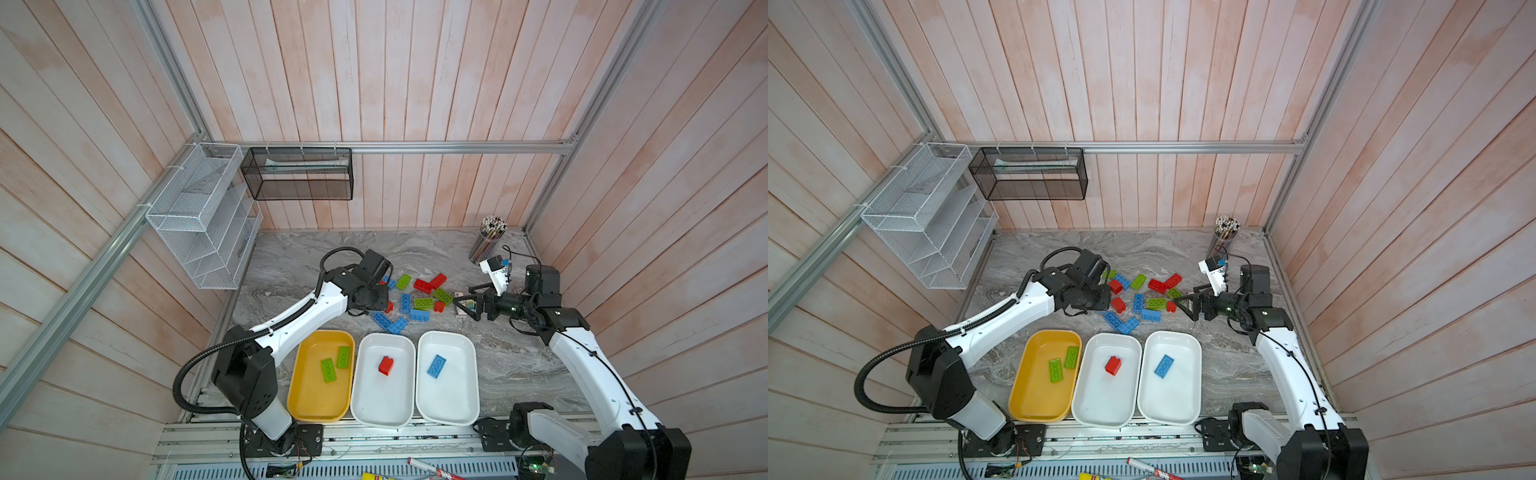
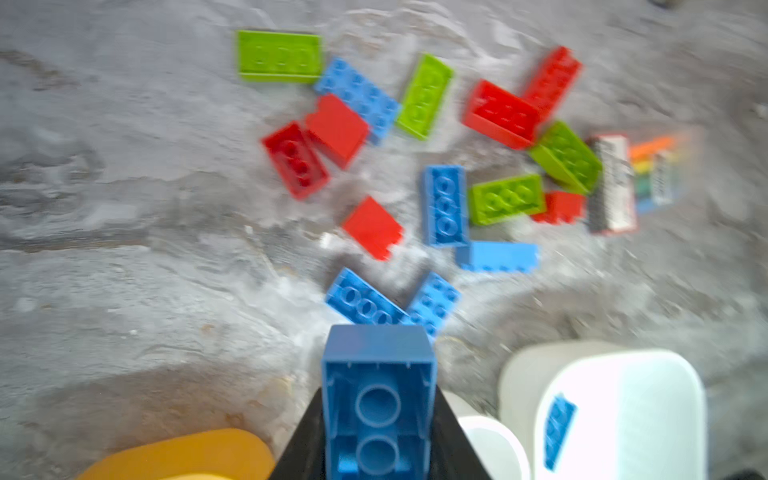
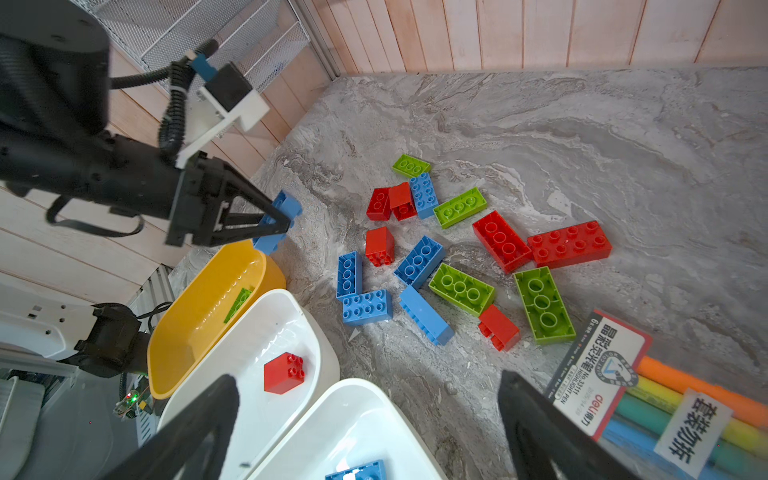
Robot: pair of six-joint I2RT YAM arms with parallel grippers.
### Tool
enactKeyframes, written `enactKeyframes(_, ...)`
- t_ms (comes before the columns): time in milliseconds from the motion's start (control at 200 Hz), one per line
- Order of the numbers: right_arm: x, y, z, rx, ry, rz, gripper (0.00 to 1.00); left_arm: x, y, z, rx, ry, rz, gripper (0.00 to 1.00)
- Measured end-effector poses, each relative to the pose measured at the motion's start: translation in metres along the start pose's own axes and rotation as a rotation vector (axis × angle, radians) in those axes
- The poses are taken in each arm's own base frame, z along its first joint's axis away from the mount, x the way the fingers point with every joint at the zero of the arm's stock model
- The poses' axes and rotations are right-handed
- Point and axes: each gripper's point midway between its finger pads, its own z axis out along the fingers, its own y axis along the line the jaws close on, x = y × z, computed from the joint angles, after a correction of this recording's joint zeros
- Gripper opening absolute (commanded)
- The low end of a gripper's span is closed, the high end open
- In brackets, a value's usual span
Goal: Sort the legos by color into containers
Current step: 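Carry the second blue brick into the third white tub and release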
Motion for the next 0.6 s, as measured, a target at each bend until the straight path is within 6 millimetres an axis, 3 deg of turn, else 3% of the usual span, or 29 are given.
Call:
enactKeyframes(140,0.0,-0.004,0.0,0.022,0.0,-0.004,0.98,0.046,-0.072,-0.001,0.137,0.091,0.128,0.3)
enactKeyframes(285,-0.003,-0.007,-0.002,0.043,-0.004,-0.008,0.98,0.095,-0.134,0.018,0.23,0.187,0.241,0.31)
enactKeyframes(430,-0.004,-0.009,-0.003,0.058,-0.005,-0.007,0.98,0.124,-0.143,0.047,0.198,0.254,0.27,0.31)
enactKeyframes(595,-0.003,-0.011,-0.005,0.074,-0.006,-0.004,0.98,0.126,-0.131,0.073,0.101,0.248,0.233,0.34)
